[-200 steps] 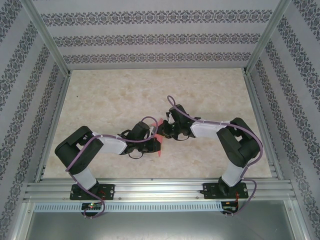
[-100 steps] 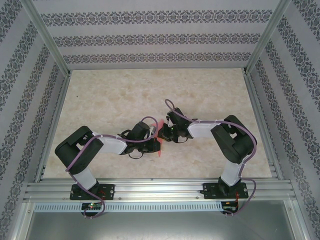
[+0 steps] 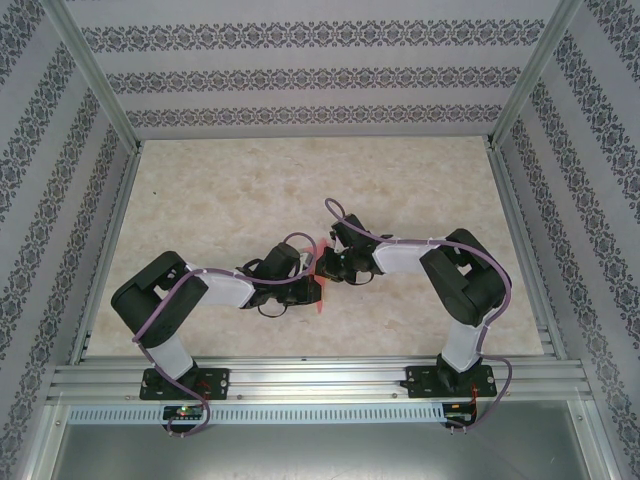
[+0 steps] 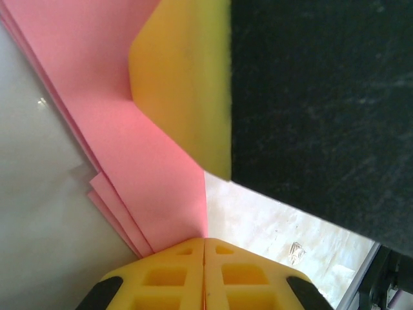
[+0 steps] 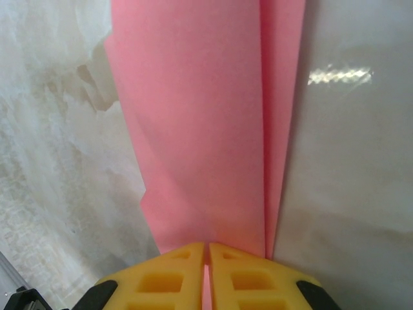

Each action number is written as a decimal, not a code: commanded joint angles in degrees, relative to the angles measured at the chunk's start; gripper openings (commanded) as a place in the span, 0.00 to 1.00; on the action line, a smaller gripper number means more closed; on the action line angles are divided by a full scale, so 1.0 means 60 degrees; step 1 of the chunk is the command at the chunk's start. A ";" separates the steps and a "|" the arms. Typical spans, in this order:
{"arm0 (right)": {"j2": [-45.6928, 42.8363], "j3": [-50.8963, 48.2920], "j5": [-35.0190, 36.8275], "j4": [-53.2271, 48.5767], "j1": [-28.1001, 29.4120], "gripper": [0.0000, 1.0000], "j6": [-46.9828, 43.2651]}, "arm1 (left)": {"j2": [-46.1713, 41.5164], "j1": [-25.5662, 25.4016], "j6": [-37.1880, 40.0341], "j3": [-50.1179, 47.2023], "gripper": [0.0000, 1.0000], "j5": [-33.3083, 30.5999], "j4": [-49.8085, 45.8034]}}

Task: Fold a paper plane with a square sheet of paper (fold left side to right side)
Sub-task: Fold the wing for the fifth time at the center of the table.

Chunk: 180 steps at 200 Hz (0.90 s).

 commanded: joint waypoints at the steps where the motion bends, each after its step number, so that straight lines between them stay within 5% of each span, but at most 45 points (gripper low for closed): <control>1: 0.0347 0.0196 0.0578 0.0203 -0.0243 0.12 -0.0399 | 0.0990 -0.0462 0.0256 -0.0167 0.08 -0.0763 -0.0522; 180: 0.0697 0.1165 0.0631 -0.0495 -0.0725 0.13 -0.1186 | 0.1062 -0.0901 0.0754 0.0433 0.07 -0.1655 -0.2225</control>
